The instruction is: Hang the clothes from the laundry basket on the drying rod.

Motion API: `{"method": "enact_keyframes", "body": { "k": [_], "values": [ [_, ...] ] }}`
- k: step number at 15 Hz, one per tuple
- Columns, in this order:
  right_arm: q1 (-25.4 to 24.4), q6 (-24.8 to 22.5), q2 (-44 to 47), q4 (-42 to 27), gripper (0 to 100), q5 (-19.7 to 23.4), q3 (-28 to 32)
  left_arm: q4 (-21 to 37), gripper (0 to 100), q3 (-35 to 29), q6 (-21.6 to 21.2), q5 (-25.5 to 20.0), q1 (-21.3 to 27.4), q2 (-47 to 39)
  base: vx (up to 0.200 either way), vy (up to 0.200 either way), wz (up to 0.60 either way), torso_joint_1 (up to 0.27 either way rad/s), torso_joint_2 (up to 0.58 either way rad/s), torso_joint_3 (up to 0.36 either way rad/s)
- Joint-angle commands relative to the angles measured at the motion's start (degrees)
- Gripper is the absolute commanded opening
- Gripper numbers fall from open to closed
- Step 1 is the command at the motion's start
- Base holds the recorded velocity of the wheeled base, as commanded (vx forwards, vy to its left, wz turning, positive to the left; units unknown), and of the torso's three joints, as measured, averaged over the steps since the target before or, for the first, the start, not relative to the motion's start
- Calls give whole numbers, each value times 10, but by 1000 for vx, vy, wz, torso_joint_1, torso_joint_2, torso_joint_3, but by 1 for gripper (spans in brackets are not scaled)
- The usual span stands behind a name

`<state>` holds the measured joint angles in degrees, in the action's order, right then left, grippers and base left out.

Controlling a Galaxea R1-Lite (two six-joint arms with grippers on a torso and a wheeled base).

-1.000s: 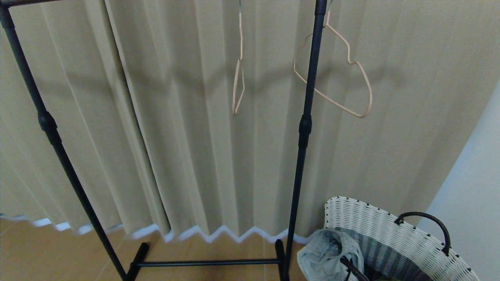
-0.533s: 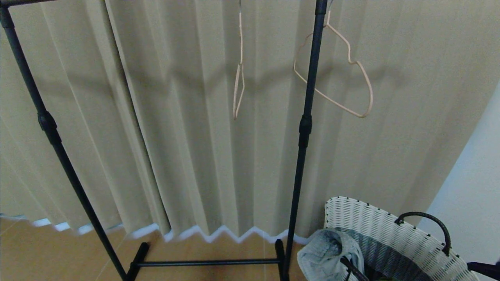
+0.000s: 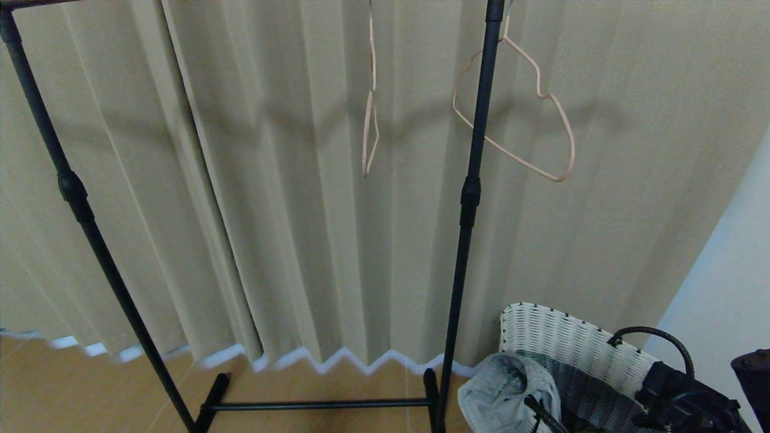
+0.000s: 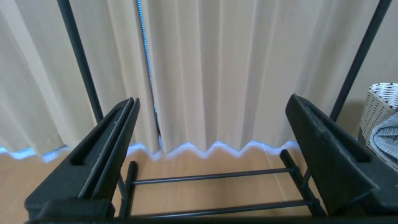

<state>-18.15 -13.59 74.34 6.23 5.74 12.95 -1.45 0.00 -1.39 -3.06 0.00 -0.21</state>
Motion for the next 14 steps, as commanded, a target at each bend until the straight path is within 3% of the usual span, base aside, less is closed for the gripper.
{"method": "enact_keyframes", "body": {
  "k": [1, 2, 3, 5, 10, 11, 14],
  "values": [
    [-17, 8, 82, 24, 100, -20, 1, 0, 100, 0, 0, 0, 0, 0, 0, 0, 0, 0, 0, 0],
    [-17, 8, 92, 31, 100, -30, 1, 0, 100, 0, 0, 0, 0, 0, 0, 0, 0, 0, 0, 0],
    [-15, 8, 123, 48, 100, -73, 1, 0, 100, 0, 0, 0, 0, 0, 0, 0, 0, 0, 0, 0],
    [-15, 8, 145, 58, 100, -115, 4, 0, 100, 0, 0, 0, 0, 0, 0, 0, 0, 0, 0, 0],
    [-1, 8, 174, 62, 100, -154, 29, 0, 100, 0, 0, 0, 0, 0, 0, 0, 0, 0, 0, 0],
    [0, 8, 178, 62, 0, -155, 32, 0, 100, 0, 0, 0, 0, 0, 0, 0, 0, 0, 0, 0],
    [9, 8, 182, 62, 0, -155, 34, 0, 100, 0, 0, 0, 0, 0, 0, 0, 0, 0, 0, 0]
  ]
}}
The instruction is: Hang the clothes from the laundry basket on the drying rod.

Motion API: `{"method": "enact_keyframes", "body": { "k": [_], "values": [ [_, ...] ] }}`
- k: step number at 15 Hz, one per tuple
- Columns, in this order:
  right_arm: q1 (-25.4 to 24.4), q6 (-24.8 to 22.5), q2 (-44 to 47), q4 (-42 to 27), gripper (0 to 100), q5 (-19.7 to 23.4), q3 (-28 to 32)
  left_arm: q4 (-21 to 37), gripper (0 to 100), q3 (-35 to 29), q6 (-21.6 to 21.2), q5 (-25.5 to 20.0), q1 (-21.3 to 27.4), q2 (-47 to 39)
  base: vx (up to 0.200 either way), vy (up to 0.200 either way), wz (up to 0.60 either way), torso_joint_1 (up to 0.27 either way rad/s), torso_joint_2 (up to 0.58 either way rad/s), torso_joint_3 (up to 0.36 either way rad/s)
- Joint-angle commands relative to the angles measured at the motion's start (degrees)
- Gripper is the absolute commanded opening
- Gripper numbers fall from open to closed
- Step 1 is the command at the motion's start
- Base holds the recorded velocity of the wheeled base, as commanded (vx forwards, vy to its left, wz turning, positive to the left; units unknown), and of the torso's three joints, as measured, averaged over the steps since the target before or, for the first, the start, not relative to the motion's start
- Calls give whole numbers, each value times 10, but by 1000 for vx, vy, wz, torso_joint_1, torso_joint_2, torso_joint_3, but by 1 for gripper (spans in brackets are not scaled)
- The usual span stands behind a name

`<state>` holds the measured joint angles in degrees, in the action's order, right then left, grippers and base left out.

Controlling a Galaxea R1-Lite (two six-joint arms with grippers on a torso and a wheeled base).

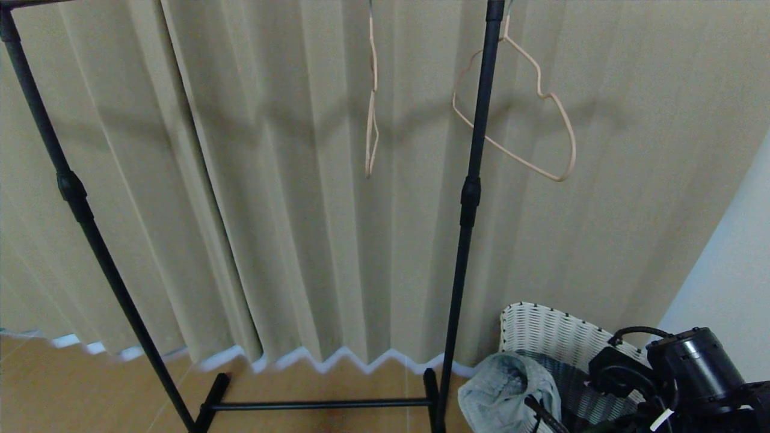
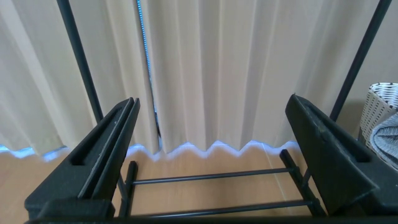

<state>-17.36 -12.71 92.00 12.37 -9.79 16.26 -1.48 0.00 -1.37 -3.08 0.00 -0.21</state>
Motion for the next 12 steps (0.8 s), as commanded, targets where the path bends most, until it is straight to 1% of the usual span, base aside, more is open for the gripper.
{"method": "enact_keyframes", "body": {
  "k": [1, 3, 6, 7, 10, 12],
  "values": [
    [2, 0, 0, 0, 0, -1, 1, -1, 100, 0, 0, 0, 0, 0, 0, 0, 0, 0, 0, 0],
    [3, 2, -12, -1, 0, -1, -4, 0, 100, 0, 0, 0, 0, 0, 0, 0, 0, 0, 0, 0],
    [1, 39, -60, -3, 0, -13, -4, 0, 100, 0, 1, 1, 0, 0, 0, 0, 0, 0, 0, 0],
    [1, 40, -78, -6, 0, -17, -5, 0, 100, 0, 1, 1, 0, 0, 0, 0, 0, 0, 0, 0],
    [7, 39, -209, -9, 0, -18, -12, 0, 100, 0, 1, 0, 0, 0, 0, 0, 0, 0, 0, 0],
    [28, 39, -279, -8, 0, -19, -11, 0, 100, 0, 1, 0, 0, 0, 0, 0, 0, 0, 0, 0]
  ]
}}
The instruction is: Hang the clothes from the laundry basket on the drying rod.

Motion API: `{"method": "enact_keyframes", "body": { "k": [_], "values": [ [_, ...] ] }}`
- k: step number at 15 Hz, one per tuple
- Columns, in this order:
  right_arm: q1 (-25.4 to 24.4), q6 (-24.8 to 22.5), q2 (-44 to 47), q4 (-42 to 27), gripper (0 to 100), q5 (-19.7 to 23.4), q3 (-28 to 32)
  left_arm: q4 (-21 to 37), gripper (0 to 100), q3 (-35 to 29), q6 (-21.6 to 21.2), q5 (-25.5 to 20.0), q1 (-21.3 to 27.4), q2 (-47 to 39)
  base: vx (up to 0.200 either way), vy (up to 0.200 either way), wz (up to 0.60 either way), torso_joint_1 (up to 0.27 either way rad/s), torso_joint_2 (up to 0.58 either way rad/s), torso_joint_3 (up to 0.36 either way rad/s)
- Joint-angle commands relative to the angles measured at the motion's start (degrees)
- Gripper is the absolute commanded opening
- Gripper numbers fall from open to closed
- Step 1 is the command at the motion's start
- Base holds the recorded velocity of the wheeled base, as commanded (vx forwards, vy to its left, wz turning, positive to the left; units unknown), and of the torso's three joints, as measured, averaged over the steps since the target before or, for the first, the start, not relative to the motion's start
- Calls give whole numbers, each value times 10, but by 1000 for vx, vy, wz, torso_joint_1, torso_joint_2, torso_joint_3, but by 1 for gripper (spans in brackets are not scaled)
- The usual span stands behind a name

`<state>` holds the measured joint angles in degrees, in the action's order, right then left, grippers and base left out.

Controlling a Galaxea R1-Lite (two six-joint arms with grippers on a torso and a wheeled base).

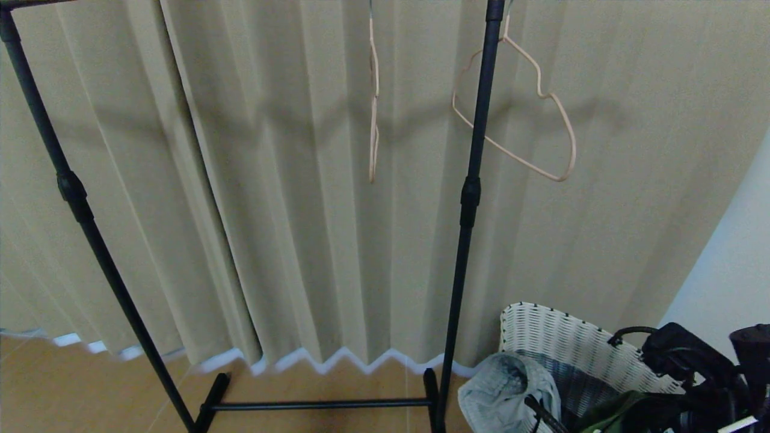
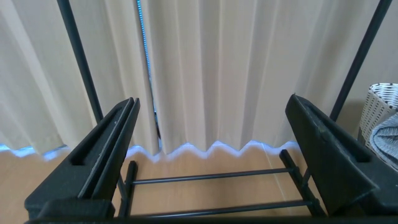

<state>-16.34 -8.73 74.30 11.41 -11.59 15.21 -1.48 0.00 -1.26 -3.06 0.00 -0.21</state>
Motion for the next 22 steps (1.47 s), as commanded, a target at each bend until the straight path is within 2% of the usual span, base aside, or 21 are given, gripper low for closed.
{"method": "enact_keyframes", "body": {
  "k": [1, 5, 10, 18, 22],
  "values": [
    [25, -1, -140, 0, 0, 5, 3, 0, 100, 0, 0, 0, 0, 0, 0, 0, 0, 0, 0, 0],
    [26, -2, -220, 1, 0, 7, 10, 0, 100, 0, 0, 1, 0, 0, -50, 0, 0, 3, -1, 1],
    [25, -2, -225, 4, 0, 30, 10, 0, 100, 0, 0, 1, 0, 0, -200, 0, 0, 1, 3, 3],
    [25, -2, -225, 1, 0, 32, 5, -1, 100, 0, 1, 2, 0, 0, 0, 0, 0, 0, 0, 0],
    [25, -3, -224, 1, 0, 32, 7, 0, 100, 0, 1, 2, 0, 0, 0, 200, 0, 2, 6, 4]
  ]
}}
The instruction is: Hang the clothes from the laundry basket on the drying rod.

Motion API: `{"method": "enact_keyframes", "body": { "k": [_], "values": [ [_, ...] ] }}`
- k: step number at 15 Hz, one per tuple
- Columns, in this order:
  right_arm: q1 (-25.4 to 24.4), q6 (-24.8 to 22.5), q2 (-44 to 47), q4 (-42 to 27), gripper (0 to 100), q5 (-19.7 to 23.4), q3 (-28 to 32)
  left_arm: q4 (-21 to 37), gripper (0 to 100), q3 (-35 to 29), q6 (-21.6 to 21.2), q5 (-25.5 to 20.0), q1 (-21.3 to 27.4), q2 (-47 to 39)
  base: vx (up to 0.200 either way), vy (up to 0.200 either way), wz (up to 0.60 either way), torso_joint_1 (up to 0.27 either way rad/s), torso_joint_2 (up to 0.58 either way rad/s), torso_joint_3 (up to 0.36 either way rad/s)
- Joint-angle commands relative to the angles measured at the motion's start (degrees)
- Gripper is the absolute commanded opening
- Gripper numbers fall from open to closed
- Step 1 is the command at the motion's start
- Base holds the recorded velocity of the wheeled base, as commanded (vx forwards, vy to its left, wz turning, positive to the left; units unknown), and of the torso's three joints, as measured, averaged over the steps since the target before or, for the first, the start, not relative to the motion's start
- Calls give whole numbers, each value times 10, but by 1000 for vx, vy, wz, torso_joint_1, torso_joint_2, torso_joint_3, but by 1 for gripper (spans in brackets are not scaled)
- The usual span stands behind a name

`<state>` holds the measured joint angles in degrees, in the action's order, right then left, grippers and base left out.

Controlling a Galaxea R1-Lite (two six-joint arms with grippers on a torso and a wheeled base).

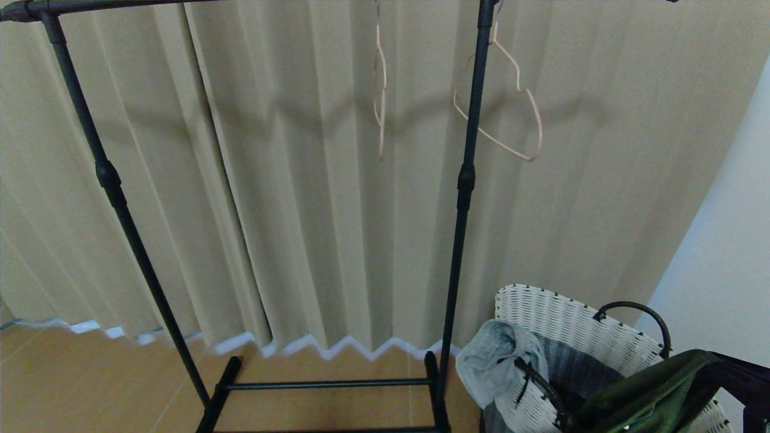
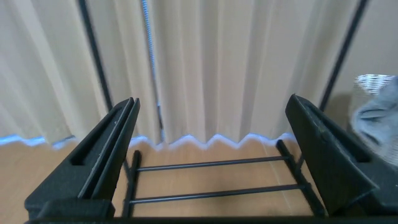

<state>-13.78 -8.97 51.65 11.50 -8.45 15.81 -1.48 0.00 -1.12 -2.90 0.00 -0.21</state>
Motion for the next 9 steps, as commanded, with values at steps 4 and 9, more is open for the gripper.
{"method": "enact_keyframes", "body": {
  "k": [4, 9],
  "values": [
    [0, 0, 0, 0, 0, 0, 0, 0, 100, 0, 1, 1, 0, 0, 0, 200, 0, 1, 1, 5],
    [0, 0, 0, 1, 0, 0, 0, -1, 100, 0, 1, 1, 0, 0, 0, 200, 0, 2, 1, 1]
  ]
}}
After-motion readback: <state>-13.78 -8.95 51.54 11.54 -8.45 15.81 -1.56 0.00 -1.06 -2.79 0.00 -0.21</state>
